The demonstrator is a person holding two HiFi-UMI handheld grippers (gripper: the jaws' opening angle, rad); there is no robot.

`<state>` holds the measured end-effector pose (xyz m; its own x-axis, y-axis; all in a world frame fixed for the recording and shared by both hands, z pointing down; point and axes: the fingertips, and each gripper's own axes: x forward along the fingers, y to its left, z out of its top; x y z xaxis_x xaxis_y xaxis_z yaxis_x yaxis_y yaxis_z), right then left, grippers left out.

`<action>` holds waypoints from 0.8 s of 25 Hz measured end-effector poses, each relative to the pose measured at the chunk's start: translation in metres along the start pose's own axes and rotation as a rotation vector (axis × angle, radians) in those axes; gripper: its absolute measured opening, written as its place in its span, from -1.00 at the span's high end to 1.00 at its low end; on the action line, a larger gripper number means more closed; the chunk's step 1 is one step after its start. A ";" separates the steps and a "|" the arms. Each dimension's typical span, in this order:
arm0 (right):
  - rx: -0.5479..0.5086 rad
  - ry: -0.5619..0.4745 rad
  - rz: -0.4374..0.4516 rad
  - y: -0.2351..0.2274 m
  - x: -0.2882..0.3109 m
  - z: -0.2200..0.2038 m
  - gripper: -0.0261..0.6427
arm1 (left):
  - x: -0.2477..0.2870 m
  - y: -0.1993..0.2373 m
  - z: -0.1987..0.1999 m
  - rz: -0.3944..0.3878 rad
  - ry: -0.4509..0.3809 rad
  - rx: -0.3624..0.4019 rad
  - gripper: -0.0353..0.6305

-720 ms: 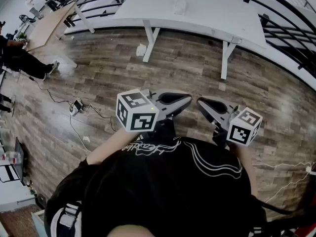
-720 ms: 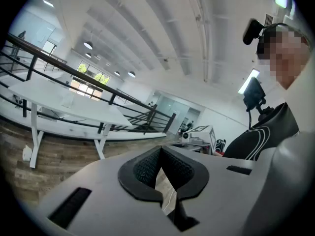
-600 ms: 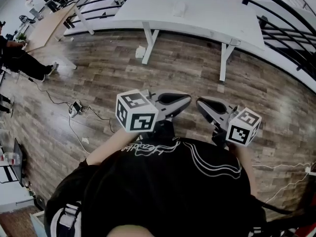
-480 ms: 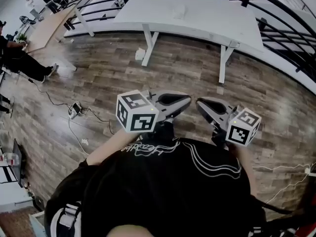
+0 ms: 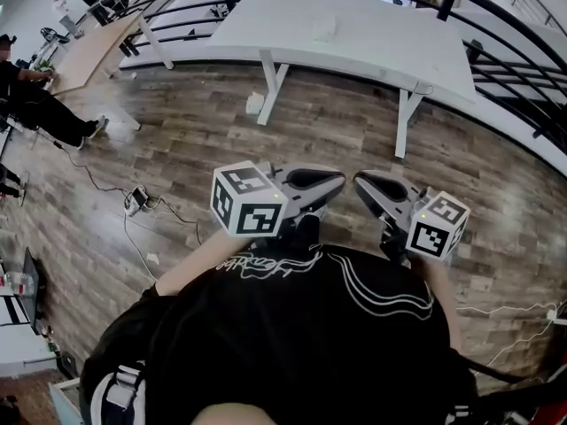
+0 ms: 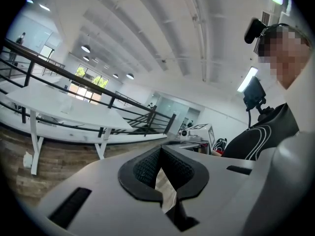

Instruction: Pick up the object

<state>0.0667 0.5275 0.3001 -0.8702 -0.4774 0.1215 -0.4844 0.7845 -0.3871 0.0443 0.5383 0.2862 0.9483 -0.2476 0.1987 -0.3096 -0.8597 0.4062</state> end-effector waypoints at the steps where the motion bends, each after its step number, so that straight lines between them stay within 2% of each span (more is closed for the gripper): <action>1: 0.004 -0.004 -0.003 -0.005 0.001 0.003 0.83 | 0.002 0.004 0.003 0.000 0.000 -0.001 0.87; 5: 0.018 -0.018 -0.013 -0.031 0.009 0.018 0.83 | 0.014 0.026 0.019 -0.005 -0.001 -0.008 0.87; 11: 0.039 -0.009 -0.011 -0.067 0.033 0.017 0.83 | 0.027 0.065 0.024 -0.026 -0.006 -0.022 0.87; 15: 0.062 -0.007 -0.023 -0.103 0.062 0.028 0.83 | 0.031 0.111 0.036 -0.040 -0.003 -0.044 0.87; 20: 0.099 0.008 -0.043 -0.161 0.111 0.048 0.83 | 0.038 0.188 0.063 -0.051 0.004 -0.083 0.87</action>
<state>0.0523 0.3291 0.3320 -0.8499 -0.5059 0.1472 -0.5103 0.7206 -0.4694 0.0269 0.3386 0.3143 0.9627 -0.2023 0.1796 -0.2658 -0.8314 0.4880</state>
